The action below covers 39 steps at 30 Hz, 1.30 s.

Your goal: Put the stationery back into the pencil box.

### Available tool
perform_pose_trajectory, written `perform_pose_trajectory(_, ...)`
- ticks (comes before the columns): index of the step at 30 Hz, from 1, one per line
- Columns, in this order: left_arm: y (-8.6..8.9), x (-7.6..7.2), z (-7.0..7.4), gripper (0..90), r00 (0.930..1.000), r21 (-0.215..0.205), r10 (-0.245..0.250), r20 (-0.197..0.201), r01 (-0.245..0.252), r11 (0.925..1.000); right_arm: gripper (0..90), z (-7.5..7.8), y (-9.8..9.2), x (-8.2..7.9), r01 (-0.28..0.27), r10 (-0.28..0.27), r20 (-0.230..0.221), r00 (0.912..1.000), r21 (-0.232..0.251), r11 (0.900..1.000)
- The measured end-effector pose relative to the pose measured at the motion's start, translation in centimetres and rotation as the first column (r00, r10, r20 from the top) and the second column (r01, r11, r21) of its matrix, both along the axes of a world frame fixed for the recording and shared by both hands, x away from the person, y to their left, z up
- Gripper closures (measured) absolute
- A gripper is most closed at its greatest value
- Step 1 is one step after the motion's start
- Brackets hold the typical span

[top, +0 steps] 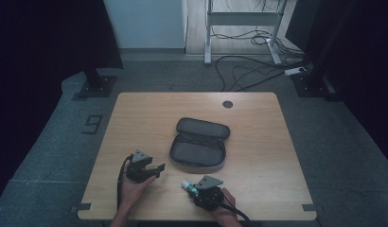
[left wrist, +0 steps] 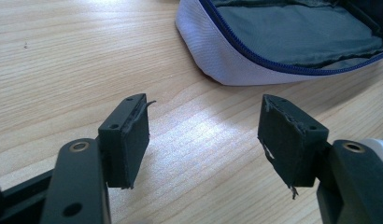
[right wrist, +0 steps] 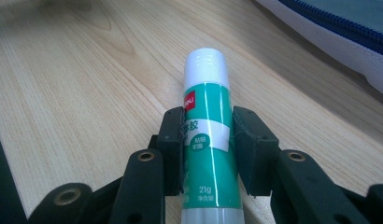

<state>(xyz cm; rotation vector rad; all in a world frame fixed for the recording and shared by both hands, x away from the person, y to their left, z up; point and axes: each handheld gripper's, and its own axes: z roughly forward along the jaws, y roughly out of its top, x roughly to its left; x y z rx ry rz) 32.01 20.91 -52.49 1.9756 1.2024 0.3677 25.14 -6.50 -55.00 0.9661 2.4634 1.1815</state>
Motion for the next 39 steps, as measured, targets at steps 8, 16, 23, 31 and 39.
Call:
perform_pose_trajectory(8,0.1,0.0,0.0,34.5,1.0,0.001,0.005,-0.001,-0.005,1.0,65.2,1.0,-0.6,0.0,-0.015,0.014,0.013,0.9998,0.036,0.999)
perform_pose_trajectory(16,0.0,0.0,0.0,34.5,1.0,0.004,-0.001,0.0,0.001,1.0,65.2,2.9,-1.8,0.3,-0.005,0.0,0.049,0.9988,0.084,0.996)
perform_pose_trajectory(23,0.0,0.0,0.0,34.6,1.0,0.002,-0.001,-0.002,0.001,1.0,65.2,3.8,-2.7,0.8,0.015,-0.022,0.061,0.9979,0.113,0.993)
perform_pose_trajectory(31,0.0,0.0,-0.1,34.7,1.0,0.003,-0.002,-0.005,0.002,1.0,65.2,4.7,-3.2,1.4,0.031,-0.041,0.076,0.9963,0.136,0.99)
perform_pose_trajectory(39,-0.2,0.0,-0.2,34.7,0.9999,0.01,-0.008,-0.013,0.008,0.9999,65.2,5.4,-3.4,2.2,0.032,-0.046,0.09,0.9949,0.146,0.989)
